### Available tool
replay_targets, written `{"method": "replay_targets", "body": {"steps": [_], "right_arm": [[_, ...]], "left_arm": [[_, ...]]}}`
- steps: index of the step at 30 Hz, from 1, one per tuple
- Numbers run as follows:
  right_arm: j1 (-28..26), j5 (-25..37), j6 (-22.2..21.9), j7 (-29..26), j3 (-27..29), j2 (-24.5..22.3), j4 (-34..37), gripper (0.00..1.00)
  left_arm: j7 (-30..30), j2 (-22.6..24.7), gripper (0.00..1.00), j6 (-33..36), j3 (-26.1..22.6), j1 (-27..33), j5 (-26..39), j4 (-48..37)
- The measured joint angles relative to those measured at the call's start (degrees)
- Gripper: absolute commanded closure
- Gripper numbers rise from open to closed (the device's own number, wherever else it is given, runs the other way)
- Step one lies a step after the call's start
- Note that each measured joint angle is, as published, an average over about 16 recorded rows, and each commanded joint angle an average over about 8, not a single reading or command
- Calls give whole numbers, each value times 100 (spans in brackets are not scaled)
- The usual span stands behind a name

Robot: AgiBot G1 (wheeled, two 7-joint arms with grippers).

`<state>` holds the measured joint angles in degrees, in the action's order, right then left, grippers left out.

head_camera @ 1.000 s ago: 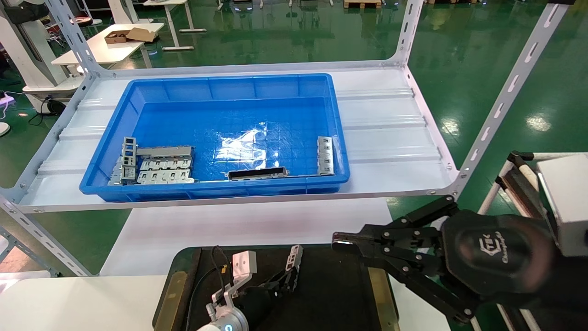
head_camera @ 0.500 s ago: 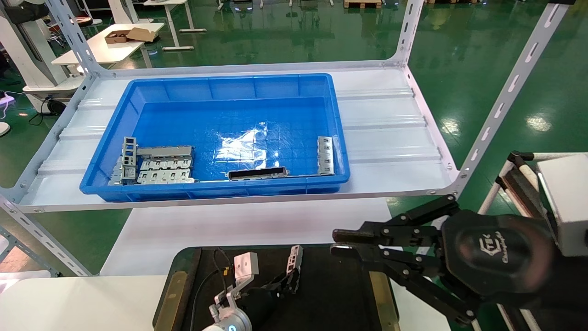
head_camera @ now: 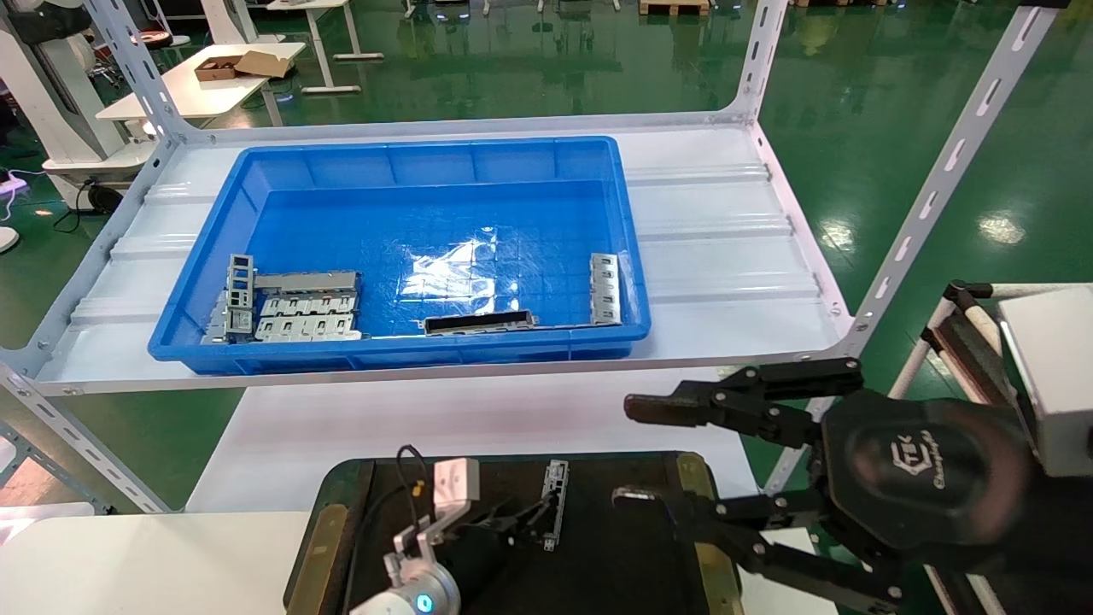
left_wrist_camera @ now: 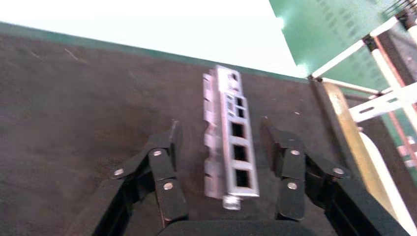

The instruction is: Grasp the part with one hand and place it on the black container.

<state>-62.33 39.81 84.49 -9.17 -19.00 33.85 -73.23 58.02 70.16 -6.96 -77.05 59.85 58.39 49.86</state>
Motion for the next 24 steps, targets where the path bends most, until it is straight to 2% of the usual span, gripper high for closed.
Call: {"method": "replay_targets", "body": {"steps": [5,11,18,24], "right_arm": [[0,0,0,0,-1,0,0,0],[0,-1,-1,1,-2,-1,0,0],[-1,-2,-1,1,-3,-1,0,0],[-1,-2,-1,2,-4,-1,0,0]], "left_arm": [[-241,-409,0,33,-226,174,38,438],[-586,-1122,0,148,-353,290,342,1278],[-967,-1973,0,372,-264,250,873,2209],[-1256,-2524,0,686,-93,189,1254,2618]]}}
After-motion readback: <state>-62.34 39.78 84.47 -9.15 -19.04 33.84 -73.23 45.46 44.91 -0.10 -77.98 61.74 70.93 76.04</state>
